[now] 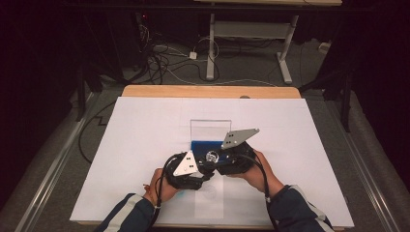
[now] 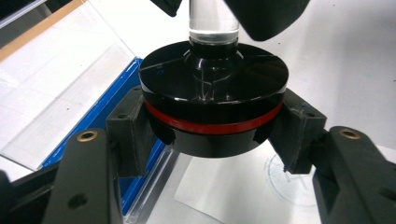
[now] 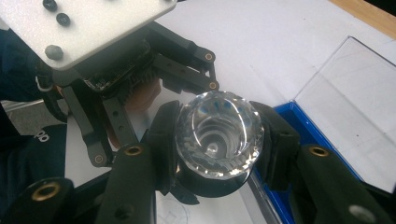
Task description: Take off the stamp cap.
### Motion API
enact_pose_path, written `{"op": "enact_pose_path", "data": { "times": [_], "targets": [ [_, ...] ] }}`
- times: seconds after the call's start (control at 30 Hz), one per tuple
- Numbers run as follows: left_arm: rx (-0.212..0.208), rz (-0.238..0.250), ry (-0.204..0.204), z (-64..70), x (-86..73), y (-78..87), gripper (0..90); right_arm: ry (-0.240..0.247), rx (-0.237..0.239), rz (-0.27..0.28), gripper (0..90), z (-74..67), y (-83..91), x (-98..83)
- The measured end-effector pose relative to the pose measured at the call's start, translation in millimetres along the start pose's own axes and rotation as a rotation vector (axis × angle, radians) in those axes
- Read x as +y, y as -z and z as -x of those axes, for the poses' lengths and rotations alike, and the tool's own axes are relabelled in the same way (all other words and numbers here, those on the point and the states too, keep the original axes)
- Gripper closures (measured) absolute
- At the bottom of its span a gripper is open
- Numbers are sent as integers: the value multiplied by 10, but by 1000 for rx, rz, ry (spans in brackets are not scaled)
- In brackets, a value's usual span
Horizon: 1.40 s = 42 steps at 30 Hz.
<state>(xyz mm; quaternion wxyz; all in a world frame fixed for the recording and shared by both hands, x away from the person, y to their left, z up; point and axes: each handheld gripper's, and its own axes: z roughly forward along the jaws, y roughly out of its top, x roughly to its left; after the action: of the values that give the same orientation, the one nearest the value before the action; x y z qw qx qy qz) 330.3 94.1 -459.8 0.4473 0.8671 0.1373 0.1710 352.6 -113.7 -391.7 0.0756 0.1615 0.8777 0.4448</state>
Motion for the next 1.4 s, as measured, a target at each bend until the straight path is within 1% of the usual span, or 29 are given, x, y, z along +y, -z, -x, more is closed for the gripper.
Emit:
{"op": "enact_pose_path", "data": {
  "times": [0.13,0.23,0.37,0.43,0.6,0.63,0.67,0.7,0.73,0.8,0.83,0.87,0.9,0.97,1.03,1.17,1.27,1.4],
  "targets": [
    [0,-11,-4,4,-2,-3,367,15,-8,-8,568,-25,-10,0],
    [4,-13,-4,8,-2,-7,367,15,-13,-8,568,-32,-11,-6],
    [-3,-16,-3,6,-9,-11,367,16,-27,-8,568,-57,-21,-10],
    [-1,-19,-5,10,-10,-14,367,15,-25,-7,568,-54,-23,-18],
    [-12,-22,2,8,-10,-21,367,13,-30,-8,568,-65,-19,-30],
    [-13,-18,19,-7,-22,-22,367,14,-31,-9,568,-68,-18,-30],
    [-19,-22,34,-30,-36,-19,367,25,-33,-9,568,-71,-12,-28],
    [-14,-18,45,-49,-59,-11,367,25,-37,-2,568,-77,0,-25],
    [0,-25,33,-53,-66,5,367,20,-34,6,568,-74,21,-19],
    [4,-21,27,-43,-54,21,367,25,-35,12,568,-70,65,-14],
    [1,-22,23,-43,-48,22,367,19,-29,16,568,-64,77,-18],
    [5,-33,13,-38,-46,14,367,13,-28,21,568,-51,91,-24],
    [8,-40,5,-35,-50,8,367,12,-37,24,568,-42,104,-25],
    [1,-47,8,-40,-70,-2,366,7,-37,32,568,-27,132,-22],
    [3,-49,10,-53,-85,4,366,9,-46,34,568,-21,168,-19],
    [1,-39,18,-79,-114,56,365,10,-66,30,568,6,229,-36],
    [8,-38,15,-96,-136,119,366,10,-75,26,567,23,275,-46],
    [27,-19,28,-132,-177,261,365,17,-89,14,568,48,318,-56]
  ]
}}
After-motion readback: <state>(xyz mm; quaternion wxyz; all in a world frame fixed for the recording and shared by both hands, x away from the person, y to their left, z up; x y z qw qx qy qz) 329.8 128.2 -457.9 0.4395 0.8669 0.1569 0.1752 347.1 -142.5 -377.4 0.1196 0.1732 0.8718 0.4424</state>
